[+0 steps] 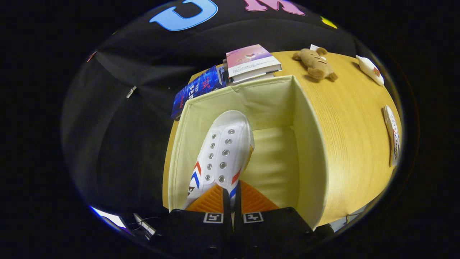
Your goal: Open the storage box then place both shoes into the box .Put the left shoe in first, then the right shoe, with the right side of both shoes facing outward in a uniform manner.
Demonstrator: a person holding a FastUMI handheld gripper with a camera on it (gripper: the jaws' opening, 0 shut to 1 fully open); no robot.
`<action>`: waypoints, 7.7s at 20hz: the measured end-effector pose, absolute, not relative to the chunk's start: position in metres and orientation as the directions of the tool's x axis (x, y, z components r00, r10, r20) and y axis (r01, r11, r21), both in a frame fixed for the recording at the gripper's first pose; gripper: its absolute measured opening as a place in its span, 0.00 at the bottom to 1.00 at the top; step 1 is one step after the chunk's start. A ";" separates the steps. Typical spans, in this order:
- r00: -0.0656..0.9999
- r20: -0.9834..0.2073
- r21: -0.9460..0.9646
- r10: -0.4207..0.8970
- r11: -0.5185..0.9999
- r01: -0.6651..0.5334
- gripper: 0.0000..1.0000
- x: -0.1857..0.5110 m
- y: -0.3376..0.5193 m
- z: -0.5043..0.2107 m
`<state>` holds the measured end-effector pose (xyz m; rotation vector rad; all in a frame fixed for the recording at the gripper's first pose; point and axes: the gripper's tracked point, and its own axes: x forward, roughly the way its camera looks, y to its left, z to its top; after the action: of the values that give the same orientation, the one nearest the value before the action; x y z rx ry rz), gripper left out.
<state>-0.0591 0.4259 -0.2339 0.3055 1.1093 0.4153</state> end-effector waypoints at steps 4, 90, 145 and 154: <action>0.327 -0.787 0.480 0.523 0.852 -0.207 0.24 -0.058 0.446 -0.239; 0.633 -0.702 0.361 0.327 0.929 -0.079 0.05 -0.014 0.110 -0.152; 0.930 -0.032 0.106 0.366 0.927 -0.361 0.98 0.027 0.036 0.053; 0.973 -0.023 0.108 0.230 0.968 -0.227 0.98 0.016 -0.031 0.020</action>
<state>0.0156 -0.0313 0.0202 0.1050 0.0352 0.2312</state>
